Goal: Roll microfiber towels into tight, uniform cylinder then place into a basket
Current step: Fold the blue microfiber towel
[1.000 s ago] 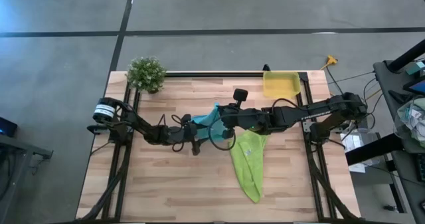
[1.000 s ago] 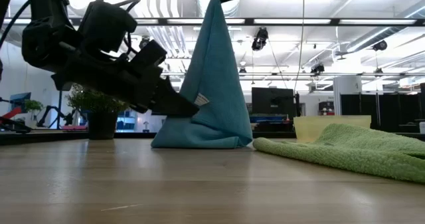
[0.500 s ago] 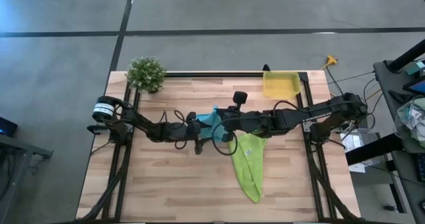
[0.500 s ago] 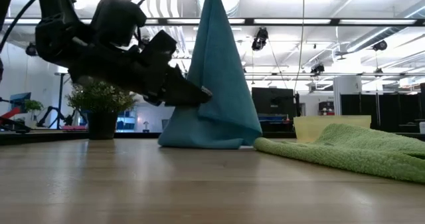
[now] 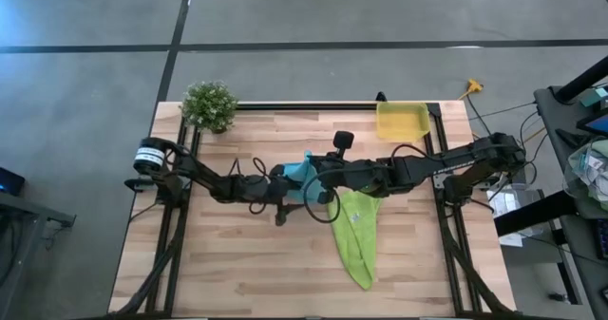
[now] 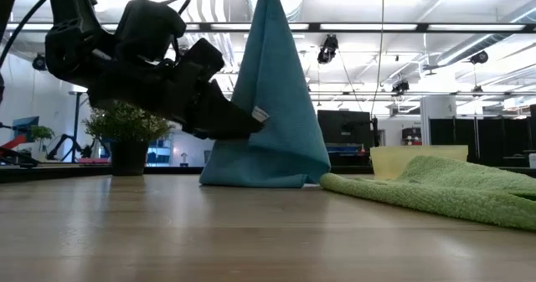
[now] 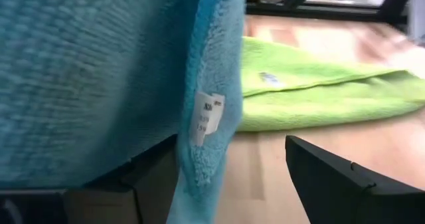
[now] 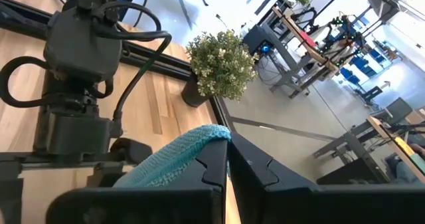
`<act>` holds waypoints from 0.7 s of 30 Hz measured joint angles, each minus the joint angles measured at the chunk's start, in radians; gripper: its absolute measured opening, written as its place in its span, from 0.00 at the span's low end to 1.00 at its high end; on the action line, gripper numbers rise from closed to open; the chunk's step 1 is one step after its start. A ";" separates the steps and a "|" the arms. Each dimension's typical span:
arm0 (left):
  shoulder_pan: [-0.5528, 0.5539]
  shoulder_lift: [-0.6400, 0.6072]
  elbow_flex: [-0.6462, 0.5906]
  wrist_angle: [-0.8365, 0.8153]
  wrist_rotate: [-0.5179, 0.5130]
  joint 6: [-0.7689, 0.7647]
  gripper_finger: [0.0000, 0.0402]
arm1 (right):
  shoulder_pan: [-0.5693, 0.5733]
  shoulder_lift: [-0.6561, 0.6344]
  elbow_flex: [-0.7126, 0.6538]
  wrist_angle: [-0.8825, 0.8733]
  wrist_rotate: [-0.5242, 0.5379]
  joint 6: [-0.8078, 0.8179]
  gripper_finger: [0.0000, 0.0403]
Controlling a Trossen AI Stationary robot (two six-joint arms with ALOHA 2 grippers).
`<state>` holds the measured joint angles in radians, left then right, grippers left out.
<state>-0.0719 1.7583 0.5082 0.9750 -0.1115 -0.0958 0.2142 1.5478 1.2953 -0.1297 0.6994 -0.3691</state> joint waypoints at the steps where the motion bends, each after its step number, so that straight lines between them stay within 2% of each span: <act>1: 0.000 0.002 0.002 0.001 0.005 -0.003 0.63 | 0.000 0.000 0.000 0.000 0.000 0.000 0.02; 14: 0.000 -0.001 -0.002 0.002 0.007 -0.002 0.62 | 0.000 0.000 0.000 0.000 0.005 0.002 0.02; 17: 0.000 -0.001 0.000 0.002 0.007 -0.003 0.57 | 0.000 0.000 0.000 0.000 0.005 0.002 0.02; 21: 0.000 -0.002 0.001 0.002 0.007 -0.003 0.44 | 0.000 0.000 0.000 0.001 0.008 0.002 0.02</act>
<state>-0.0715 1.7564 0.5095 0.9767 -0.1047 -0.0988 0.2138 1.5478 1.2953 -0.1291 0.7071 -0.3668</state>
